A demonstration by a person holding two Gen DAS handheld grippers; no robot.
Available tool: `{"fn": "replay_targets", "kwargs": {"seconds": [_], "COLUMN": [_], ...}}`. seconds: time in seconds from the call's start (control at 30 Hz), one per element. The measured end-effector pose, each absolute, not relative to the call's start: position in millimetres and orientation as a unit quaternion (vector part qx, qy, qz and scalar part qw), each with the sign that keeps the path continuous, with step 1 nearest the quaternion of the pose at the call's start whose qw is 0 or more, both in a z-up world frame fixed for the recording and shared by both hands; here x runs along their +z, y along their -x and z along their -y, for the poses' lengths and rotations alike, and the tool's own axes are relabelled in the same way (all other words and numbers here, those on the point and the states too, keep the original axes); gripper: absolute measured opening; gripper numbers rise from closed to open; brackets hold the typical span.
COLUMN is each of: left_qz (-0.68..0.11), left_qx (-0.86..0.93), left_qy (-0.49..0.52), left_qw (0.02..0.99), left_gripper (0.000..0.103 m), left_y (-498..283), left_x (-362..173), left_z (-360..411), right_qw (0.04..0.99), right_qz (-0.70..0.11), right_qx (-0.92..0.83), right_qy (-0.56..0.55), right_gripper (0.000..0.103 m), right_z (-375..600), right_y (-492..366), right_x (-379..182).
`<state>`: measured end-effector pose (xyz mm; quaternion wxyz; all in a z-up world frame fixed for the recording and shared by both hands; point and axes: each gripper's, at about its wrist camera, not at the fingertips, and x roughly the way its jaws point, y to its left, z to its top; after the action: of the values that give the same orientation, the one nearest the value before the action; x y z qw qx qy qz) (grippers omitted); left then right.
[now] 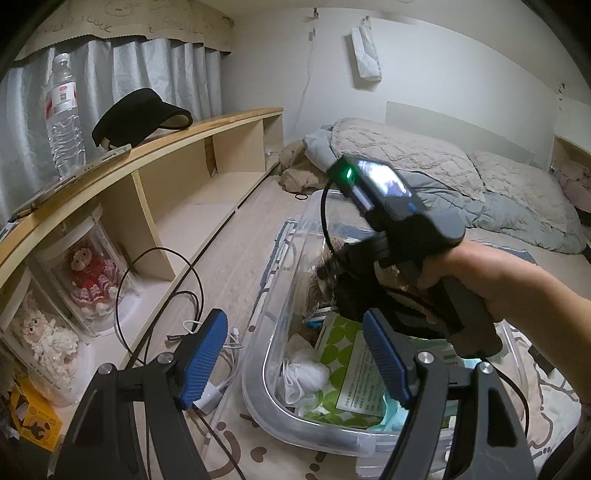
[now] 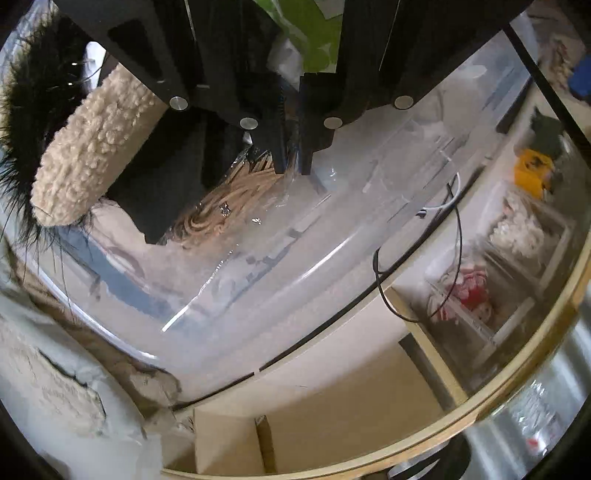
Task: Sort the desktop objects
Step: 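Lower the cord bag into the clear bin and open the right tool, then withdraw both open tools from the bin back over the bed items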
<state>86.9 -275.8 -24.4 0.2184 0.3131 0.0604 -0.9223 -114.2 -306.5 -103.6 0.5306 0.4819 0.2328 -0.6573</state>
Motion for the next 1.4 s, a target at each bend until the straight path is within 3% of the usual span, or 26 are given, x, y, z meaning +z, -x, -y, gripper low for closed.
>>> {"fn": "replay_targets", "kwargs": {"seconds": [0.13, 0.3, 0.7, 1.07, 1.1, 1.13, 1.17, 1.2, 1.33, 1.4], "left_qz": [-0.057, -0.056, -0.061, -0.061, -0.061, -0.062, -0.063, -0.063, -0.067, -0.069], "left_qx": [-0.922, -0.923, -0.925, -0.927, -0.927, -0.928, -0.928, -0.928, -0.931, -0.931], "left_qy": [-0.315, -0.312, -0.303, -0.298, -0.296, -0.295, -0.294, -0.293, -0.286, -0.28], "left_qw": [0.217, 0.218, 0.22, 0.22, 0.22, 0.22, 0.22, 0.22, 0.218, 0.221], "left_gripper": [0.076, 0.076, 0.076, 0.076, 0.076, 0.076, 0.076, 0.076, 0.076, 0.083], "left_y": [-85, -87, -90, -90, -91, -91, -91, -91, -95, -97], "left_x": [-25, -23, -16, -8, -6, -5, -3, -2, 5, 9], "left_z": [274, 272, 267, 254, 253, 251, 249, 247, 241, 238], "right_qw": [0.516, 0.518, 0.599, 0.638, 0.64, 0.64, 0.64, 0.639, 0.636, 0.634], "right_qz": [-0.288, -0.291, -0.149, -0.127, -0.123, -0.12, -0.117, -0.113, -0.093, -0.083], "right_qx": [-0.646, -0.64, -0.656, -0.678, -0.679, -0.681, -0.684, -0.69, -0.709, -0.714], "right_qy": [-0.483, -0.487, -0.433, -0.344, -0.338, -0.334, -0.329, -0.322, -0.29, -0.286], "right_gripper": [0.006, 0.006, 0.007, 0.007, 0.01, 0.03, 0.074, 0.089, 0.093, 0.093], "right_z": [304, 300, 244, 180, 172, 166, 160, 153, 127, 115], "right_y": [107, 102, 126, 110, 108, 108, 108, 106, 101, 102], "right_x": [-121, -117, -50, -13, -10, -7, -5, -2, 12, 18]}}
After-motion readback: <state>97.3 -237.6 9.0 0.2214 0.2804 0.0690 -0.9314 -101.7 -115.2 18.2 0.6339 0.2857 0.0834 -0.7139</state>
